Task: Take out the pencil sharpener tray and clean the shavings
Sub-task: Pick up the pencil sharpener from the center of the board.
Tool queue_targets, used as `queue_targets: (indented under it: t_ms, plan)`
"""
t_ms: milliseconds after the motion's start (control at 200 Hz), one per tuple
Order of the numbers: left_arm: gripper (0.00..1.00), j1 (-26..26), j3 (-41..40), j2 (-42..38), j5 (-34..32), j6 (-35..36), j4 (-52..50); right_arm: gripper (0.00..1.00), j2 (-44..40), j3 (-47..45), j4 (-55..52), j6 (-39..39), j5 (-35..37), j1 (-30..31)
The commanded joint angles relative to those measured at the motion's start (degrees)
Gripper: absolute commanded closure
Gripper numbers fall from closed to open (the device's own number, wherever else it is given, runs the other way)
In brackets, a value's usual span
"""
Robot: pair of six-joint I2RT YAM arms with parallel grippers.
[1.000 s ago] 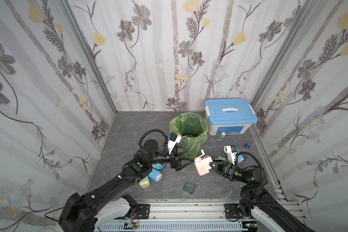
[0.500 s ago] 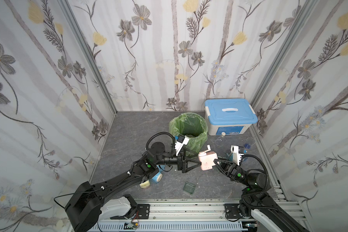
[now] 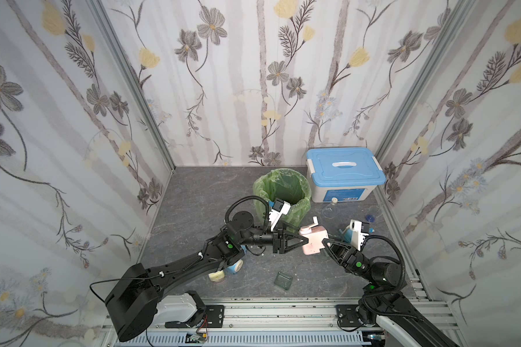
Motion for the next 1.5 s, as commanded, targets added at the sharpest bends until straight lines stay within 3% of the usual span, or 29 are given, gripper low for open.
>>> queue_targets:
  t_ms: [0,150,275,475,639,754,924,1114,1249,1494]
  plan:
    - [0.50,0.05,0.97,0.00,-0.94,1.65,1.30,0.40,-0.73,-0.67,-0.94,0.39,1.99,0.08]
    - [0.58,-0.11,1.71,1.44,0.39,1.57,0.76,0.38,-0.48,-1.61,-0.13,0.38,2.44,0.09]
    - [0.61,-0.47,2.57,2.09,0.80,1.96,-0.88,0.29,-0.47,-1.74,-0.32,0.14,2.53,0.06]
    - [0.61,-0.45,6.32,0.86,-3.74,8.57,-18.88,0.01,-5.49,0.48,-10.56,-3.45,3.77,-1.73]
    - [0.60,-0.52,11.53,0.55,-9.48,11.18,-36.18,0.00,-9.25,5.32,-29.58,-10.27,6.21,-6.97]
    - [0.60,-0.70,14.65,2.94,-9.84,8.83,-41.12,0.00,-6.60,9.37,-39.03,-16.72,8.57,-8.39]
    - [0.62,-3.74,20.96,9.17,-14.24,8.23,-49.37,0.00,-1.24,14.26,-47.01,-23.83,11.57,-9.21]
    - [0.63,-6.91,28.66,17.23,-23.13,6.37,-58.59,0.00,-1.74,16.71,-53.68,-28.44,15.92,-12.29]
    - [0.61,-9.06,35.67,24.16,-28.57,3.91,-66.34,0.00,-1.64,17.79,-58.67,-29.49,18.30,-15.89]
    - [0.62,-11.26,47.51,36.46,-31.04,2.10,-76.70,0.00,-4.25,16.13,-64.23,-29.37,22.47,-20.23]
